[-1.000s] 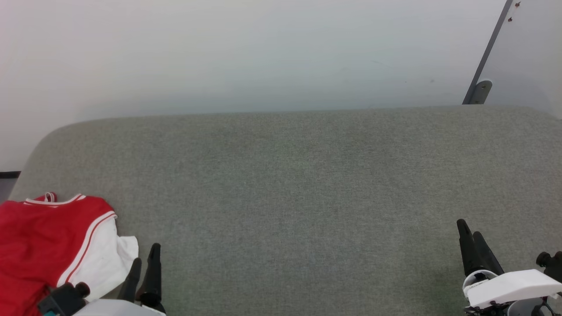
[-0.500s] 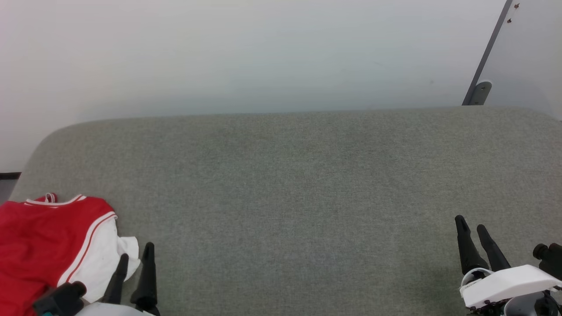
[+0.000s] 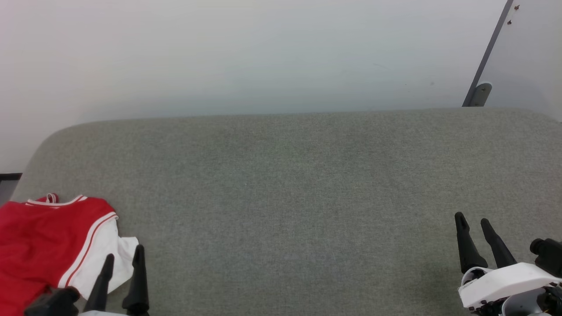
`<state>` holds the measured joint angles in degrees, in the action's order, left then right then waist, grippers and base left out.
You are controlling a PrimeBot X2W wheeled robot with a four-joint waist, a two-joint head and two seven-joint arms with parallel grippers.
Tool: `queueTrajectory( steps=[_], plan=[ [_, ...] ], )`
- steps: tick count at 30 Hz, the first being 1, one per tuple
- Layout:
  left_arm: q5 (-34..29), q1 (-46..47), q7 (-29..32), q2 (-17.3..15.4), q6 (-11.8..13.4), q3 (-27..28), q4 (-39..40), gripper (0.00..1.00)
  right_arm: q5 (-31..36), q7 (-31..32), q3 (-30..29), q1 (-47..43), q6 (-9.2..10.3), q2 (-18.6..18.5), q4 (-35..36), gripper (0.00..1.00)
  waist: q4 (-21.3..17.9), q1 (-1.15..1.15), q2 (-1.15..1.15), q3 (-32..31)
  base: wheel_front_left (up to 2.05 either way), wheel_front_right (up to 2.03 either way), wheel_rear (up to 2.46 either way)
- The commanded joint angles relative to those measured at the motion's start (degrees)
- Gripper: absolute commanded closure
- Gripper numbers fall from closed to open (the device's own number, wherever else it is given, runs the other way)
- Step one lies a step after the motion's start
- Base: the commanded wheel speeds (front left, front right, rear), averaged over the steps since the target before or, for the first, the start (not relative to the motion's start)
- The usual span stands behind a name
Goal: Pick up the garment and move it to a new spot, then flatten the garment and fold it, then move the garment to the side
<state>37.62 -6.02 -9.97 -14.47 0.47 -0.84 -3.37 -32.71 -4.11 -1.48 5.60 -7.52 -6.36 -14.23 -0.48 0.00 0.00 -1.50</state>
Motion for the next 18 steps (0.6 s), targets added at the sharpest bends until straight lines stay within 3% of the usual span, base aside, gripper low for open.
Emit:
queueTrajectory(
  steps=[1, 18],
  plan=[
    [-1.61, -0.32, -0.61, -0.52, -0.37, 0.5, 0.78, 0.0, 1.76, -0.48, -0.12, 0.54, 0.04, -0.21, 0.71, 0.0, 0.01, 0.0, 0.0, -0.04, 0.0, 0.0, 0.0],
    [-9.62, -2.36, -2.79, -0.77, -1.51, 2.43, 2.29, 0.0, 9.86, -1.41, -0.01, 0.46, 0.05, -0.75, 1.88, 0.0, -0.01, 0.0, 0.0, -0.72, 0.0, 0.0, 0.0]
  ],
)
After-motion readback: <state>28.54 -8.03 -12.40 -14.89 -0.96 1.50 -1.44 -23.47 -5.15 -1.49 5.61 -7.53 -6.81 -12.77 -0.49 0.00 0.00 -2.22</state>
